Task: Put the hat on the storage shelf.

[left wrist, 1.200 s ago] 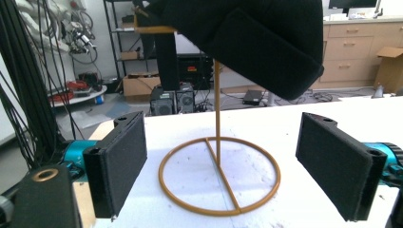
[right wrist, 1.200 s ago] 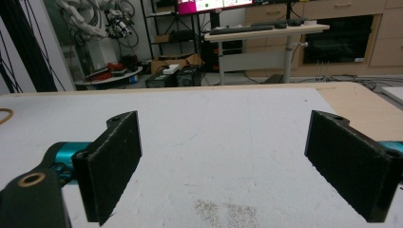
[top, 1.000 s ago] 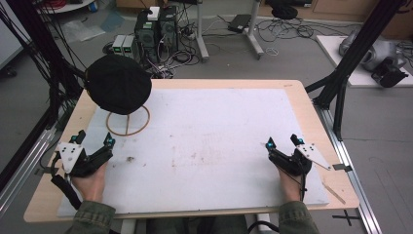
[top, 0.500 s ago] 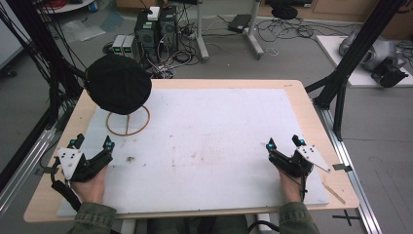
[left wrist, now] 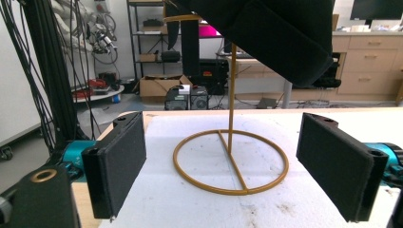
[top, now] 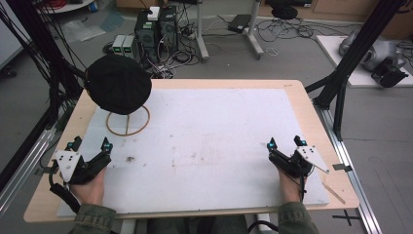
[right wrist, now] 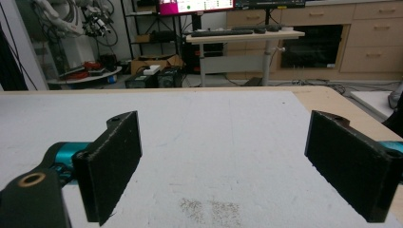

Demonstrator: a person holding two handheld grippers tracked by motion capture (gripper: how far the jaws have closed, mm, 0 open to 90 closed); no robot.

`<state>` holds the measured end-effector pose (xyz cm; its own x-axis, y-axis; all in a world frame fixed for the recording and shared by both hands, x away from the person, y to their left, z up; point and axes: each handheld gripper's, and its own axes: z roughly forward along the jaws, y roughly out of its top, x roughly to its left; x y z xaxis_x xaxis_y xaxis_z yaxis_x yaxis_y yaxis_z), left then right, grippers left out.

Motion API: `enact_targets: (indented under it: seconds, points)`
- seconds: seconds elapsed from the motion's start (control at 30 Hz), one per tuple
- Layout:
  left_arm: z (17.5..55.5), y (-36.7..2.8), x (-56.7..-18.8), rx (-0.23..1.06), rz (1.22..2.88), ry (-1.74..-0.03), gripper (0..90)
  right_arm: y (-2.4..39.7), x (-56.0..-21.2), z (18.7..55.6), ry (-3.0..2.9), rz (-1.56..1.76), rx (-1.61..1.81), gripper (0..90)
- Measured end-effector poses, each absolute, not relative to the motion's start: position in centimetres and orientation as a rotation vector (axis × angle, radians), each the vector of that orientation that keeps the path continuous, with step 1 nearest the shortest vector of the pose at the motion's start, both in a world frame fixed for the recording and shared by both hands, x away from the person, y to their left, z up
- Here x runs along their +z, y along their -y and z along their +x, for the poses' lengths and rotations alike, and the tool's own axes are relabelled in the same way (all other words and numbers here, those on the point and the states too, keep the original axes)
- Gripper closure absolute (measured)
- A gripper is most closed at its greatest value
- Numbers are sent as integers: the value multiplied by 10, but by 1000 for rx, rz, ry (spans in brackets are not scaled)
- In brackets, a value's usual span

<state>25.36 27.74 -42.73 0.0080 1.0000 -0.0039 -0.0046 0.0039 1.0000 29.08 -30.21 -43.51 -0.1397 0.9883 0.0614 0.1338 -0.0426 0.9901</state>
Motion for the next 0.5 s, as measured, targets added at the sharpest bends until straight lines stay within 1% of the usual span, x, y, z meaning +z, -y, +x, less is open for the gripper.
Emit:
enact_targets:
  seconds: [0.17,0.5]
  points:
    - [254,-279,-429,1168,1193,-1219,172,301,-436,292,-1402,1276,1290,111]
    - [256,-278,-429,1162,1200,-1210,174,303,-436,290,-1404,1281,1295,111]
